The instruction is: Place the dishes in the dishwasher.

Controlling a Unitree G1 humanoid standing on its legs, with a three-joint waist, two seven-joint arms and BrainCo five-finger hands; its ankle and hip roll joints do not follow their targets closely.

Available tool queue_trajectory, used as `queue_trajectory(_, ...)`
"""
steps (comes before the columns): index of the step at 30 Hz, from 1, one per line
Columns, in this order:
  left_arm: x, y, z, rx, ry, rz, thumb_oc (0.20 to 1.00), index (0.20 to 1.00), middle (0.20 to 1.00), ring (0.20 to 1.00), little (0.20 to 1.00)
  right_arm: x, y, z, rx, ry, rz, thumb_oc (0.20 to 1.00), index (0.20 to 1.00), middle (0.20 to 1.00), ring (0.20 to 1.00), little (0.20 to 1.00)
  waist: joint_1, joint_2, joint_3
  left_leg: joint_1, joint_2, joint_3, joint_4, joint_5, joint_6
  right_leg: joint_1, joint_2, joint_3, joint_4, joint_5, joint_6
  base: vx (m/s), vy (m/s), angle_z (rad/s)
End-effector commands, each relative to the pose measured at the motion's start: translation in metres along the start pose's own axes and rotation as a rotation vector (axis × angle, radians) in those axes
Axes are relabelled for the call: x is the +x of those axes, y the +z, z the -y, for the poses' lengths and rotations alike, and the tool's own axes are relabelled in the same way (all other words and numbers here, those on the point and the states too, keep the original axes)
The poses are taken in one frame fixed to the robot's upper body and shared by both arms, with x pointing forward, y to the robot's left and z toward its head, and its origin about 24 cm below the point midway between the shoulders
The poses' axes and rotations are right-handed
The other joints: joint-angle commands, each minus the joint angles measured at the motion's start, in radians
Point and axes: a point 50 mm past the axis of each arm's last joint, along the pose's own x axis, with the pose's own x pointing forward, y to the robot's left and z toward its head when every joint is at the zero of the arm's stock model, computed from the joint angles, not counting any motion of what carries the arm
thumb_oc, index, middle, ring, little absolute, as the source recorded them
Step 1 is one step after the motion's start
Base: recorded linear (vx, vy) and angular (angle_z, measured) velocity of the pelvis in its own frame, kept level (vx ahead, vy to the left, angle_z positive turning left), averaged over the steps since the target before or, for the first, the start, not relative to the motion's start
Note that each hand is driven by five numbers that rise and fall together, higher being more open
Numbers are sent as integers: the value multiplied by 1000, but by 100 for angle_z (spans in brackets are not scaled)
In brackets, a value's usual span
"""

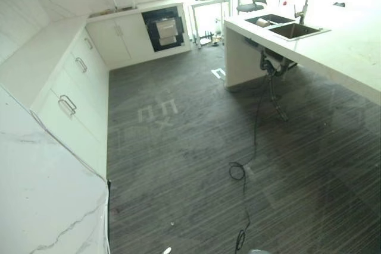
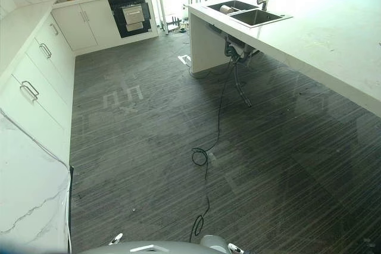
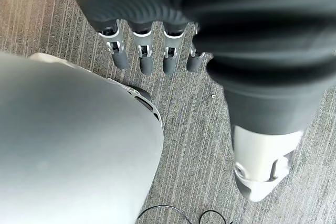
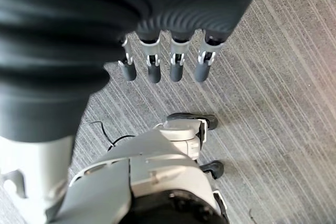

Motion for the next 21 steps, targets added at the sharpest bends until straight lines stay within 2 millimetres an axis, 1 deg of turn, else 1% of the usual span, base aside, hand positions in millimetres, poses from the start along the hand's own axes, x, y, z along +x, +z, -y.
queue_trajectory(1, 1, 7, 11, -3, -21, 10, 1000, 1000, 1000, 1000, 1000, 3, 9, -12, -43, 28, 12, 1000, 1000, 1000, 1000, 1000, 3, -18, 4, 17, -15, 19, 70, -134, -26, 81, -9, -37, -171, 108, 115, -2, -9, 4)
queue_trajectory(9, 1, 6, 10, 13, -14, 8, 1000, 1000, 1000, 1000, 1000, 3, 7, -10, -46, 20, 4, 1000, 1000, 1000, 1000, 1000, 4, -17, 3, 16, -17, 15, 70, -134, -27, 81, -8, -35, -171, 107, 114, -1, -4, 2)
queue_trajectory(21, 1, 8, 9, 62, -1, 21, 1000, 1000, 1000, 1000, 1000, 3, 10, -12, -44, 34, 14, 1000, 1000, 1000, 1000, 1000, 2, -15, 8, 17, -15, 15, 70, -135, -27, 80, -5, -34, -171, 105, 113, 0, 0, 0)
